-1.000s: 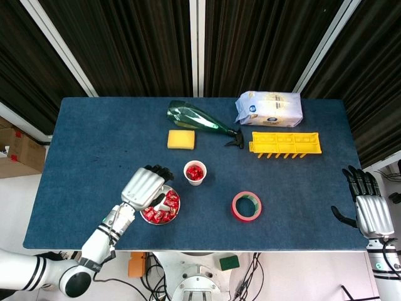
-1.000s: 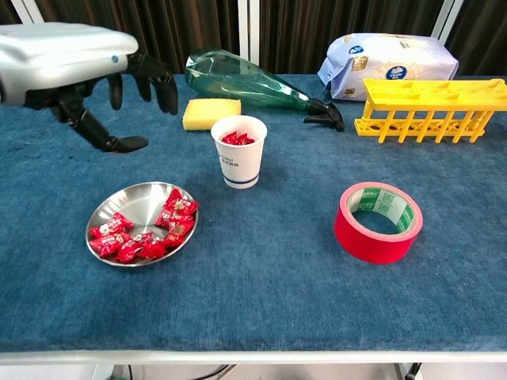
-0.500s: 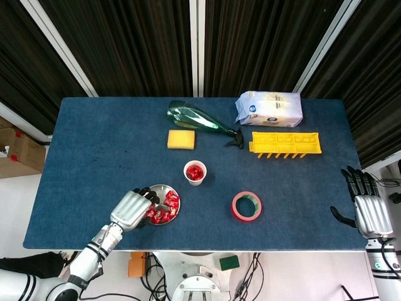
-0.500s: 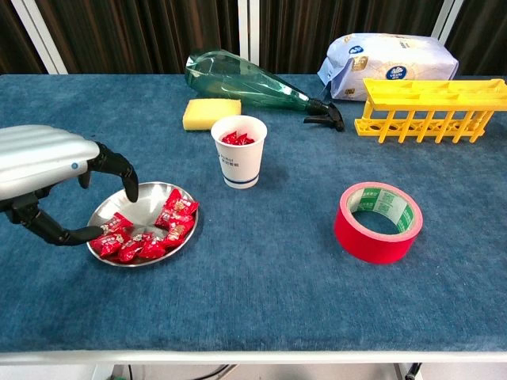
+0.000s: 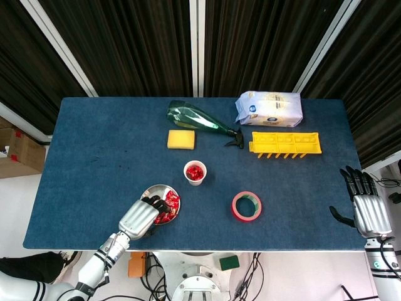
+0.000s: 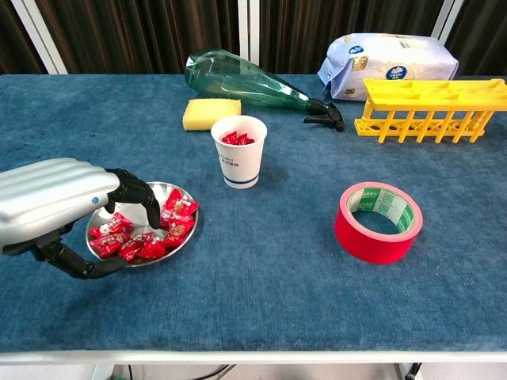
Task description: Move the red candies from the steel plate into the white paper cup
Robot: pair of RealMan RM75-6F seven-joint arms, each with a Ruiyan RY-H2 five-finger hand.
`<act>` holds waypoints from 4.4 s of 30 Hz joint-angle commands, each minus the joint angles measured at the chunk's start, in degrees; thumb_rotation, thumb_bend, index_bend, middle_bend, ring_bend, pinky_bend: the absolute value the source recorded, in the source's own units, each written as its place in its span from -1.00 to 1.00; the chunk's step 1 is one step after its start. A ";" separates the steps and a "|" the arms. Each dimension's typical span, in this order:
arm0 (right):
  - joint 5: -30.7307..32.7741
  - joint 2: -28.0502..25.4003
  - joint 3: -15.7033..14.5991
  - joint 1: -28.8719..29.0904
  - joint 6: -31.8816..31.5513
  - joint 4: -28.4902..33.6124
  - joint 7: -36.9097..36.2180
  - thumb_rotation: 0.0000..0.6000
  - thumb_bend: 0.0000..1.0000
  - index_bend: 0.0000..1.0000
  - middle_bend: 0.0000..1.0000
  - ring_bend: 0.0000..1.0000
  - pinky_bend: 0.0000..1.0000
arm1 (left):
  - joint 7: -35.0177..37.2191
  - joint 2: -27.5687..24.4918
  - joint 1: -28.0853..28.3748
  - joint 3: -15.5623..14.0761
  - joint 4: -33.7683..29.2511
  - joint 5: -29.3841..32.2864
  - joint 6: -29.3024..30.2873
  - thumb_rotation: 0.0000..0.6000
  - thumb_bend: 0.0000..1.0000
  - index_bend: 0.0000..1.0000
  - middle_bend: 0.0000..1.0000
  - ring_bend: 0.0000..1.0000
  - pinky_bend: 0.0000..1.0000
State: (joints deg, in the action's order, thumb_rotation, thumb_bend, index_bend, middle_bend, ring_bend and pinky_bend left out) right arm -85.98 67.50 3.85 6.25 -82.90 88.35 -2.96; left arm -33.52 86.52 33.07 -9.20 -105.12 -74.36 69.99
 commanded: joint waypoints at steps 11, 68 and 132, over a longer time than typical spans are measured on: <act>0.05 -0.09 0.07 -0.05 -0.19 -0.01 -0.23 1.00 -0.52 -1.00 -0.99 -1.00 -1.00 | -4.08 3.18 -1.05 3.11 2.62 2.19 -2.29 1.00 -0.43 -0.26 -0.46 -0.64 -0.29; -0.64 -0.55 0.05 -0.59 -1.58 0.16 -1.23 1.00 -0.52 -1.00 -0.99 -1.00 -1.00 | -10.11 -1.09 4.90 20.64 -8.65 10.30 -4.51 1.00 -0.27 0.19 -0.32 -0.60 -0.26; -0.70 0.36 0.09 -0.36 -1.34 -0.48 -0.60 1.00 -0.53 -1.00 -1.00 -1.00 -1.00 | -1.50 2.52 2.96 4.19 1.91 3.06 -2.14 1.00 -0.34 -0.27 -0.46 -0.68 -0.34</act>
State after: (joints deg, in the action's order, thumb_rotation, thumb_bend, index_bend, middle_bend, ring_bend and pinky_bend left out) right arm -86.68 67.85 3.94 5.89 -84.24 87.88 -3.57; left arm -34.79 88.51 36.15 -5.01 -103.93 -71.21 68.44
